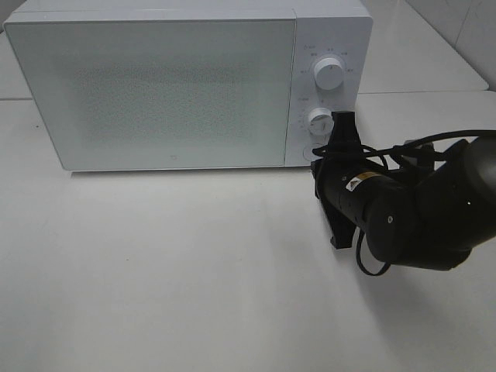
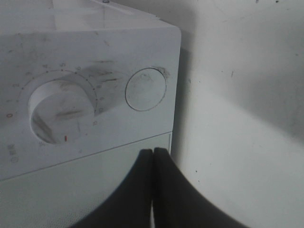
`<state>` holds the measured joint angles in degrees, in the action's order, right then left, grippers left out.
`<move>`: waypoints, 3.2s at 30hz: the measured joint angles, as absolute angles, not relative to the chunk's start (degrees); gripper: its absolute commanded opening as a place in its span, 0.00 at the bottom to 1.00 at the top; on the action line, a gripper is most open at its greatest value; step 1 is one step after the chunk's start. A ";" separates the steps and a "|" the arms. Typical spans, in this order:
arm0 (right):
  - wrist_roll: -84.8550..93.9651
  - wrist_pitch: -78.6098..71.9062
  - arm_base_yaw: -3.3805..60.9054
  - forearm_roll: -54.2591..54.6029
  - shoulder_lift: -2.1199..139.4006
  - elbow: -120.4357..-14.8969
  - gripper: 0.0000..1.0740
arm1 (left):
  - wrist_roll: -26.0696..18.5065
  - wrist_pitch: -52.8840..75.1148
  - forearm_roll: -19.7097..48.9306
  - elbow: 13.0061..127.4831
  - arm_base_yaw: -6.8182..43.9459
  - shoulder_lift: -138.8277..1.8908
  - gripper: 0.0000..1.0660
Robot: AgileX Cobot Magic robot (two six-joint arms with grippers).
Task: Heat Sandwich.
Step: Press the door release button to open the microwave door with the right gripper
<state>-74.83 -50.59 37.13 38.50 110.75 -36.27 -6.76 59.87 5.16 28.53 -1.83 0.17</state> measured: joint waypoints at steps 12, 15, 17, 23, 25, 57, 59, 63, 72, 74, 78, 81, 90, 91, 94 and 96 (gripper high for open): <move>-75.00 -48.93 32.54 35.24 116.77 -42.74 0.00 | -6.76 59.87 5.16 28.53 -1.83 0.17 0.93; -75.00 -48.64 32.14 34.72 117.91 -44.46 0.00 | -6.76 59.87 5.16 28.53 -1.83 0.17 0.93; -75.06 -47.90 32.09 34.55 118.72 -45.38 0.00 | -6.76 59.87 5.16 28.53 -1.83 0.17 0.93; -74.94 -47.56 31.05 34.38 119.58 -46.98 0.00 | -6.76 59.87 5.16 28.53 -1.83 0.17 0.93; -74.83 -47.61 30.48 34.38 119.63 -47.44 0.00 | -6.76 59.87 5.16 28.53 -1.83 0.17 0.93; -74.43 -51.80 30.02 35.75 123.01 -50.25 0.00 | -6.76 59.87 5.16 28.53 -1.83 0.17 0.93; -74.43 -51.62 30.02 35.98 123.36 -50.65 0.00 | -6.76 59.87 5.16 28.53 -1.83 0.17 0.93; -73.74 -49.68 29.79 37.01 123.99 -52.65 0.00 | -6.76 59.87 5.16 28.53 -1.83 0.17 0.93; -70.19 -44.18 29.34 39.02 123.99 -54.60 0.00 | -6.76 59.87 5.16 28.53 -1.83 0.17 0.93; -69.90 -44.18 29.34 39.02 123.99 -54.66 0.00 | -6.76 59.87 5.16 28.53 -1.83 0.17 0.93; -69.79 -44.18 29.34 39.02 123.99 -54.66 0.00 | -6.76 59.87 5.16 28.53 -1.83 0.17 0.93; -69.79 -44.18 29.34 39.08 123.99 -54.66 0.00 | -6.76 59.87 5.16 28.53 -1.83 0.17 0.93; -69.44 -42.40 29.28 39.82 123.64 -55.00 0.00 | -6.76 59.87 5.16 28.53 -1.83 0.17 0.93; -69.44 -41.88 29.22 39.99 123.53 -55.12 0.00 | -6.76 59.87 5.16 28.53 -1.83 0.17 0.93; -69.39 -40.68 28.99 39.88 123.01 -55.18 0.00 | -6.76 59.87 5.16 28.53 -1.83 0.17 0.93; -69.27 -39.48 28.59 39.71 122.56 -55.18 0.00 | -6.76 59.87 5.16 28.53 -1.83 0.17 0.93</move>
<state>-69.27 -39.48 28.59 39.71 122.56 -55.18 -6.76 59.87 5.16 28.53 -1.83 0.17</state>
